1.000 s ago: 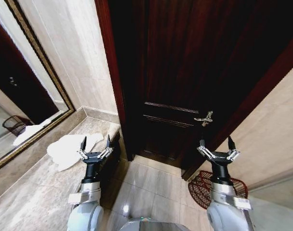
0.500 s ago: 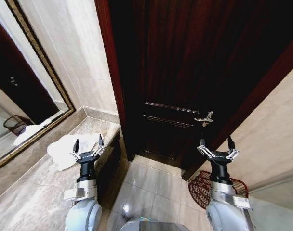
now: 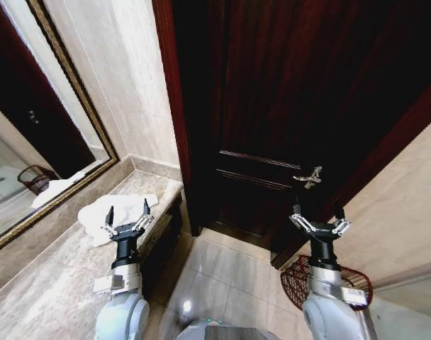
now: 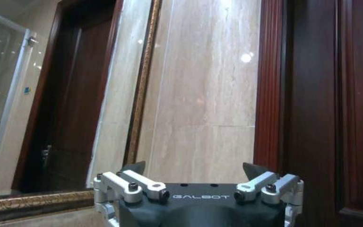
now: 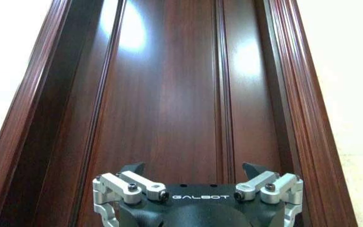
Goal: Discard the used towel into the hamper.
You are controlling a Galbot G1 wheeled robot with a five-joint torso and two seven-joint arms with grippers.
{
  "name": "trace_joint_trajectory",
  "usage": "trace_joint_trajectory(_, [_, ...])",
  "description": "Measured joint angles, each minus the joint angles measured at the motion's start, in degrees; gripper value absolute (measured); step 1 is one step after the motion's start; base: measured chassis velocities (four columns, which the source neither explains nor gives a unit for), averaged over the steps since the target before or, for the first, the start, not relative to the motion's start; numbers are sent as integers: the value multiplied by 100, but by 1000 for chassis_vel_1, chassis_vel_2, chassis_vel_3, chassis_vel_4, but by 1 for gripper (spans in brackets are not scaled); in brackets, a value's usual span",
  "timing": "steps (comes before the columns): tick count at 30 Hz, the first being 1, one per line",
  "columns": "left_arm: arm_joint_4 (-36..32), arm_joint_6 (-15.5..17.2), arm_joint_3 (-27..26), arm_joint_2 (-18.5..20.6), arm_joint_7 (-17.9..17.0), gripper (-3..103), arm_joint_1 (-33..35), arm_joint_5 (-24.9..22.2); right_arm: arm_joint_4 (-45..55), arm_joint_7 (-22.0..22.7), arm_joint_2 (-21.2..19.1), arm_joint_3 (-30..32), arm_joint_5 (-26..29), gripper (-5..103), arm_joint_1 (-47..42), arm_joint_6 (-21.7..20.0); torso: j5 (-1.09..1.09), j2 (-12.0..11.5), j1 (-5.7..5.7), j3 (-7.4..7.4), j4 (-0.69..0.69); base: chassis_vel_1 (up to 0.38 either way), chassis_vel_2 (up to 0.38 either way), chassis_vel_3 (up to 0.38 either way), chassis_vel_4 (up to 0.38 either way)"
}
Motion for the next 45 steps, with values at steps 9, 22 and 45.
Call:
trace_joint_trajectory(9, [-8, 105, -148, 114, -56, 100, -43, -141, -15, 51, -23, 12, -8, 100, 14, -21, 0, 0, 0, 0, 1, 0, 0, 0, 0])
trace_joint_trajectory(22, [195, 378, -385, 365, -123, 100, -114, -313, 16, 78, -121, -19, 22, 100, 144, -238, 0, 0, 0, 0, 1, 79, 74, 77, 81])
trace_joint_trajectory(45, [1929, 2562, -450, 2500, -153, 100, -1719, -2879, -748, 652, -422, -230, -396, 100, 962, 617, 0, 0, 0, 0, 1, 34, 29, 29, 31])
